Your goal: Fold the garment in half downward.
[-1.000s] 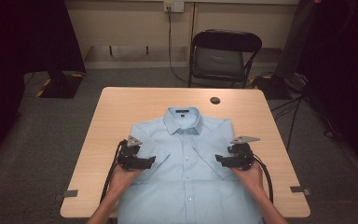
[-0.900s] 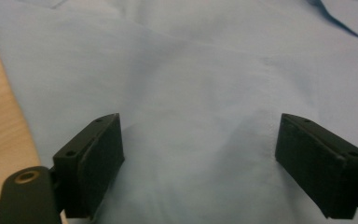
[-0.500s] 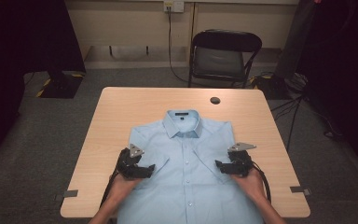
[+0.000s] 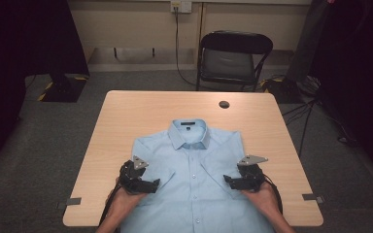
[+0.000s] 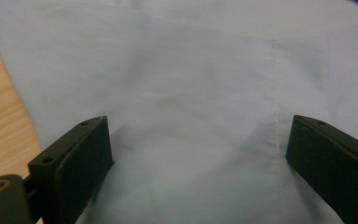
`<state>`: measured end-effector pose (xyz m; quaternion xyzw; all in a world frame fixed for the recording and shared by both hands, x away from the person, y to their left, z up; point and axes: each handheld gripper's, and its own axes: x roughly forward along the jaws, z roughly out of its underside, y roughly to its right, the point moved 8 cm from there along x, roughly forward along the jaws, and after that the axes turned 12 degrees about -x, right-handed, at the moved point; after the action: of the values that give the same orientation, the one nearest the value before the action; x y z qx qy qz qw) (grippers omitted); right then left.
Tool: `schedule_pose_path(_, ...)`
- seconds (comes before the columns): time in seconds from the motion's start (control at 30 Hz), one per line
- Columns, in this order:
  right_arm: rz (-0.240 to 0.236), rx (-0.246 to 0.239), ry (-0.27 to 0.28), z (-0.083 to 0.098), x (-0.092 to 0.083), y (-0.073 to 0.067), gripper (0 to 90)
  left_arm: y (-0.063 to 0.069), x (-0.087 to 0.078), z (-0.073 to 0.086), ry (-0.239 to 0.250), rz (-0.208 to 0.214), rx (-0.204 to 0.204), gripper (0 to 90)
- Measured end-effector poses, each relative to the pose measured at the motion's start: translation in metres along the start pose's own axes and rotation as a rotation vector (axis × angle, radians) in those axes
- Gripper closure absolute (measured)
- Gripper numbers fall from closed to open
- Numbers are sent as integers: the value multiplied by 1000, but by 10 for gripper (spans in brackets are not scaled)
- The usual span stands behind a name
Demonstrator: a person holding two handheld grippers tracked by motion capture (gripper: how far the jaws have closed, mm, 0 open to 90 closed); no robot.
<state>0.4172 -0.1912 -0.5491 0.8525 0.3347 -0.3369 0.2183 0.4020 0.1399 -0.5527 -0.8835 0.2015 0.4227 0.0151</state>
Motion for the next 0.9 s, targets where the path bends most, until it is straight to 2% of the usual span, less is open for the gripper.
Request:
schedule_pose_path(0.1, -2, 1, -10, 1, -2, -3, 262, -1, -1, 1, 3, 2, 5, 32)
schedule_pose_path(0.23, -12, 4, -17, 2, -4, -6, 259, -2, -3, 2, -15, 7, 8, 47)
schedule_pose_path(0.27, -25, 7, -18, 2, -5, -7, 233, -2, -4, 2, -20, 10, 3, 63)
schedule_pose_path(0.33, -85, 37, -17, 1, -7, -8, 166, -2, -6, 0, -25, 50, -16, 98)
schedule_pose_path(0.4, -136, 71, 24, -3, -12, -6, 141, -3, -10, -5, -20, 130, -66, 125)
schedule_pose_path(0.43, -139, 66, 84, -10, -20, -1, 122, -8, -16, -15, 24, 137, -89, 123)
schedule_pose_path(0.47, -139, 66, 84, -10, -20, -1, 122, -8, -16, -15, 24, 137, -89, 122)
schedule_pose_path(0.5, -139, 68, 107, -14, -24, 2, 101, -10, -20, -21, 42, 131, -89, 122)
schedule_pose_path(0.6, -169, 97, 149, -28, -39, 12, 79, -21, -39, -44, 113, 118, -95, 126)
schedule_pose_path(0.63, -168, 102, 181, -35, -47, 17, 83, -26, -47, -52, 138, 119, -104, 126)
schedule_pose_path(0.67, -121, 108, 260, -49, -64, 28, 124, -31, -55, -61, 156, 125, -105, 131)
schedule_pose_path(0.7, -121, 108, 260, -49, -64, 28, 124, -35, -64, -69, 163, 132, -100, 131)
schedule_pose_path(0.77, -88, 104, 307, -61, -76, 40, 145, -43, -85, -87, 246, 122, -115, 143)
schedule_pose_path(0.8, -74, 112, 317, -71, -82, 54, 152, -45, -92, -94, 263, 132, -107, 178)
schedule_pose_path(0.83, -74, 112, 317, -71, -82, 54, 152, -47, -96, -99, 265, 137, -96, 178)
schedule_pose_path(0.9, -52, 115, 313, -79, -84, 69, 161, -50, -101, -109, 304, 126, -85, 184)
